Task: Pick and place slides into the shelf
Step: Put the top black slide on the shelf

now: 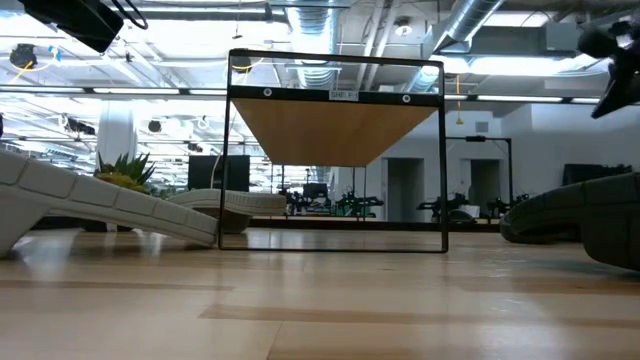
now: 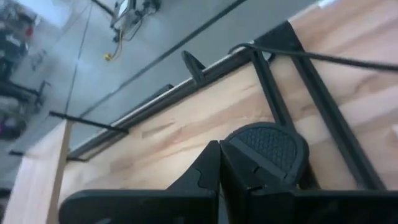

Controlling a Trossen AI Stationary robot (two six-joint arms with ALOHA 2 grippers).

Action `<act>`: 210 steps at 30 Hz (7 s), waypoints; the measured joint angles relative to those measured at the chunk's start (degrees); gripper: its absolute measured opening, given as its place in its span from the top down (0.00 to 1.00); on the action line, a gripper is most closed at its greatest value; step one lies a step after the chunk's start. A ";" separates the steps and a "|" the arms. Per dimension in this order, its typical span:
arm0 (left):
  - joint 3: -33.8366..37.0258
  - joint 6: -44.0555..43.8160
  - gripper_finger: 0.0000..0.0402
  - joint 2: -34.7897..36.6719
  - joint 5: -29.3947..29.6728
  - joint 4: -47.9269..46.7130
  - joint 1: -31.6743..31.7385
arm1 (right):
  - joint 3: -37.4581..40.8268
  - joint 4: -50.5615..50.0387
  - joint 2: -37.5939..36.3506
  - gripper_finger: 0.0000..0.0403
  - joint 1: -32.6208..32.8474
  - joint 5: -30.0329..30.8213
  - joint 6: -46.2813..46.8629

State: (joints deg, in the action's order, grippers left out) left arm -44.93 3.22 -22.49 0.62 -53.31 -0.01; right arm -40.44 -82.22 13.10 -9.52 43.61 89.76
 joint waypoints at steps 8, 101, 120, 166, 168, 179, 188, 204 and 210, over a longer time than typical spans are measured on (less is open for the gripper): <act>0.00 0.00 1.00 0.00 0.00 0.00 0.00 | 7.70 4.67 -4.08 1.00 0.02 0.23 9.25; 0.01 0.00 1.00 0.01 -0.01 -0.01 -0.01 | -27.79 29.12 -11.65 1.00 9.74 -44.69 -91.09; 0.00 0.00 1.00 0.01 0.02 -0.01 -0.02 | -5.37 59.50 5.62 1.00 7.24 -33.62 -119.36; 0.00 0.00 1.00 -0.01 0.00 -0.01 0.00 | -13.63 29.99 39.76 1.00 -58.88 -68.22 -112.13; 0.00 -0.01 1.00 0.00 0.00 -0.01 0.00 | -13.78 29.69 39.85 1.00 -59.00 -69.52 -112.11; 0.00 -0.01 1.00 -0.01 0.00 -0.01 0.00 | -13.45 32.53 39.69 1.00 -56.45 -67.87 -107.73; 0.00 0.00 1.00 -0.01 -0.01 -0.01 -0.01 | -11.68 35.35 39.39 1.00 -50.59 -57.01 -102.42; 0.00 -0.01 1.00 -0.01 0.00 -0.01 -0.01 | -11.66 17.89 40.25 1.00 -50.49 -47.57 -94.86; 0.00 0.00 1.00 0.00 0.00 -0.01 0.00 | -11.66 12.70 40.20 1.00 -50.51 -40.75 -93.36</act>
State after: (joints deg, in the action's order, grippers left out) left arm -44.93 3.22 -22.49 0.62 -53.32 -0.01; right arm -52.10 -69.52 53.30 -60.03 2.86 -3.60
